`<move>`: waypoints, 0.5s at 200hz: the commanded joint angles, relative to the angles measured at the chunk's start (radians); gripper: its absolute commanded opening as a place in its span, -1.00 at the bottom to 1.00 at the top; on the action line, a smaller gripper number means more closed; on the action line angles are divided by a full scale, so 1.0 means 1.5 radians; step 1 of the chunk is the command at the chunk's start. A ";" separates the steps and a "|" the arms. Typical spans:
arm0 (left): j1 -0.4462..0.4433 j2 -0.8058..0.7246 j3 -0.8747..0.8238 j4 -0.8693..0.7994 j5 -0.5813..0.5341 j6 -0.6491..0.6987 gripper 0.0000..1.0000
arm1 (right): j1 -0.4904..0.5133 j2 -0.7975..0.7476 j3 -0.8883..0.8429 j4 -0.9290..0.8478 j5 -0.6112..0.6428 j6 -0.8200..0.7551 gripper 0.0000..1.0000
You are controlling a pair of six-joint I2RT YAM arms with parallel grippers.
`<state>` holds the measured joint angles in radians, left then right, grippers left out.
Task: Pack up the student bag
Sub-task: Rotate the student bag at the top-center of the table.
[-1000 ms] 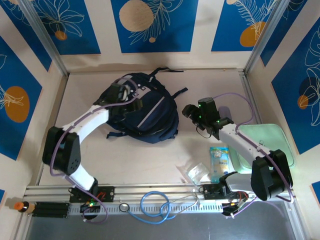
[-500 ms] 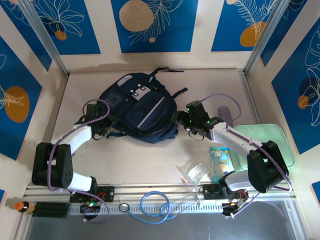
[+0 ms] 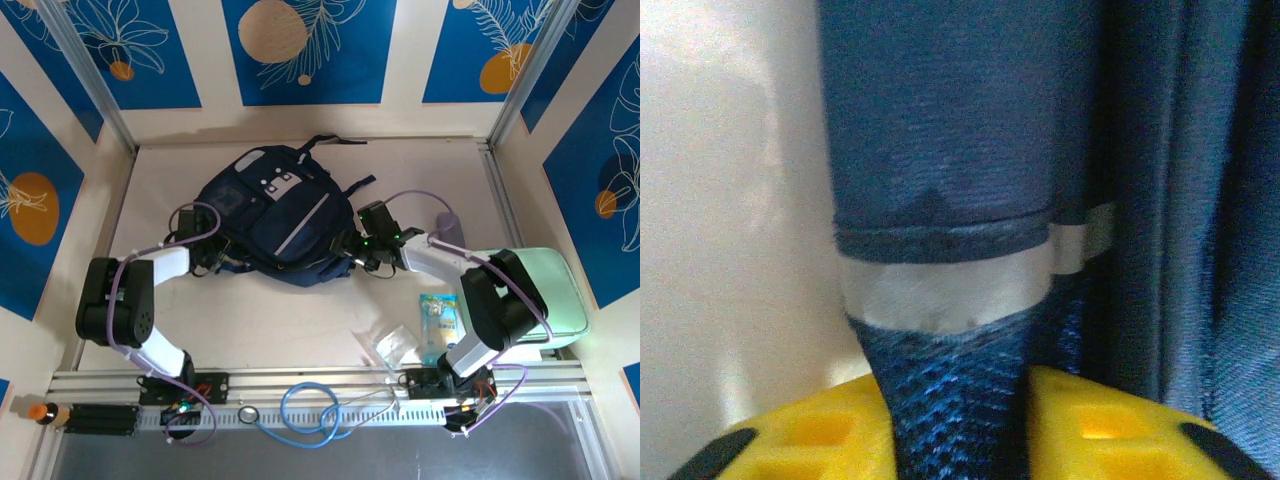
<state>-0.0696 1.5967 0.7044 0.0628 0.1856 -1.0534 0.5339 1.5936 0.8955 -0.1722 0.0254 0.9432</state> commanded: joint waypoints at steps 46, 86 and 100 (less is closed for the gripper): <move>-0.007 -0.052 0.027 0.004 0.074 -0.013 -0.93 | -0.052 0.116 0.100 0.027 -0.069 -0.059 -0.13; -0.036 -0.119 0.038 -0.052 0.091 -0.009 -1.00 | -0.097 0.167 0.184 0.003 -0.032 -0.146 -0.17; -0.048 -0.133 0.038 -0.058 0.093 -0.018 -1.00 | -0.107 0.160 0.195 0.016 -0.018 -0.186 -0.13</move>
<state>-0.1043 1.4597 0.7288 0.0193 0.2382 -1.0763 0.3977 1.8328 1.1320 -0.1787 -0.0334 0.7929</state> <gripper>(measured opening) 0.070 0.421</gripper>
